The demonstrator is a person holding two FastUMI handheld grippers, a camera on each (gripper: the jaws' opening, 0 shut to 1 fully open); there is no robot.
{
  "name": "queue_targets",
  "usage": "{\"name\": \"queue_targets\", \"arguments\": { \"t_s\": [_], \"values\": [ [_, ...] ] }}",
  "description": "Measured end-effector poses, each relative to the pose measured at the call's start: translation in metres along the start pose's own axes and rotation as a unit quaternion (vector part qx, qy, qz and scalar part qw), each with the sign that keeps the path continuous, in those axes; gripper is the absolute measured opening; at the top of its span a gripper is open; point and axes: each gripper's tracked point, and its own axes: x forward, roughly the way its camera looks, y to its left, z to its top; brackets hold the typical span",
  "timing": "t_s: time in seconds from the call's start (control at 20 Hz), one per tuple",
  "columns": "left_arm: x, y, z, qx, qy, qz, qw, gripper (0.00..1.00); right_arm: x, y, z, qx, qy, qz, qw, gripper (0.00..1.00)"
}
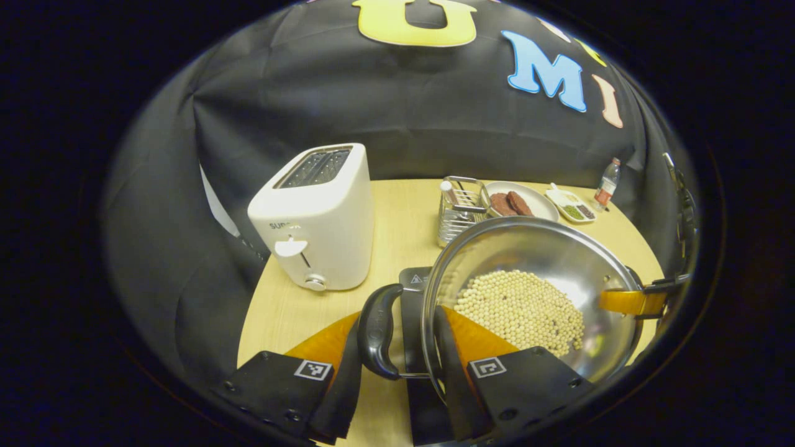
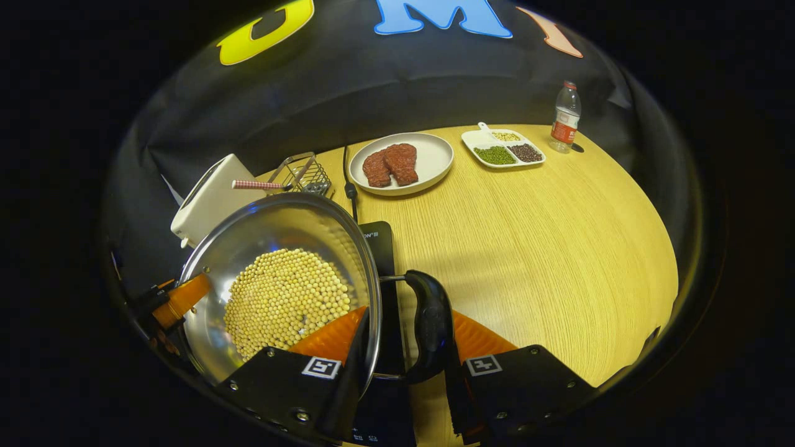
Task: First push the handle of the pot to place it horizontally, then grasp the pot with both hands and set it on the induction cooktop.
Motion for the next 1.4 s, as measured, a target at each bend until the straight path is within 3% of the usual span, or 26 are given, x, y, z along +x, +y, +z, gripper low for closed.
{"name": "queue_targets", "arguments": {
  "t_s": [0.05,0.2,0.25,0.3,0.35,0.4,0.55,0.65,0.8,0.85,1.0,1.1,1.15,1.4],
  "values": [
    [0.001,0.000,-0.001,0.000,-0.002,-0.002,1.000,0.66,0.000,0.000,0.000,-0.002,0.000,0.001,1.000,0.58],
    [0.001,0.001,-0.005,-0.007,-0.007,-0.007,1.000,0.63,0.000,0.000,-0.003,-0.004,-0.002,-0.001,1.000,0.59],
    [0.003,0.002,-0.006,-0.014,-0.008,-0.008,1.000,0.66,0.000,0.000,-0.001,-0.006,-0.006,-0.001,1.000,0.59],
    [0.003,0.001,-0.010,-0.022,-0.008,-0.010,1.000,0.64,0.000,0.001,-0.001,-0.009,-0.011,0.000,1.000,0.53],
    [0.002,0.001,-0.011,-0.033,-0.011,-0.011,0.999,0.65,0.000,0.001,0.001,-0.012,-0.016,0.002,1.000,0.53],
    [-0.001,0.002,-0.004,-0.036,-0.028,-0.011,0.999,0.71,0.001,0.002,0.001,-0.013,-0.016,0.005,1.000,0.59],
    [-0.017,0.005,0.022,-0.052,-0.078,-0.007,0.996,0.78,-0.002,-0.001,0.011,-0.027,-0.036,0.013,0.999,0.63],
    [-0.030,0.011,0.028,-0.055,-0.091,0.010,0.994,0.89,-0.011,-0.002,0.023,-0.036,-0.061,0.017,0.997,0.71],
    [-0.060,0.000,0.048,-0.052,-0.121,0.022,0.991,0.92,-0.038,-0.013,0.047,-0.054,-0.109,0.021,0.992,0.92],
    [-0.073,-0.007,0.059,-0.049,-0.136,0.025,0.989,0.92,-0.050,-0.019,0.058,-0.061,-0.129,0.021,0.989,0.94],
    [-0.120,-0.048,0.099,-0.041,-0.193,0.026,0.980,0.94,-0.095,-0.040,0.089,-0.069,-0.193,0.023,0.979,0.94],
    [-0.153,-0.095,0.127,-0.043,-0.229,0.004,0.972,0.92,-0.126,-0.063,0.115,-0.074,-0.236,0.019,0.969,0.94],
    [-0.169,-0.117,0.138,-0.043,-0.244,-0.002,0.969,0.97,-0.143,-0.073,0.127,-0.076,-0.255,0.018,0.964,0.94],
    [-0.246,-0.219,0.193,-0.044,-0.321,-0.003,0.946,0.97,-0.237,-0.128,0.175,-0.077,-0.338,0.020,0.938,0.94]
  ]
}}
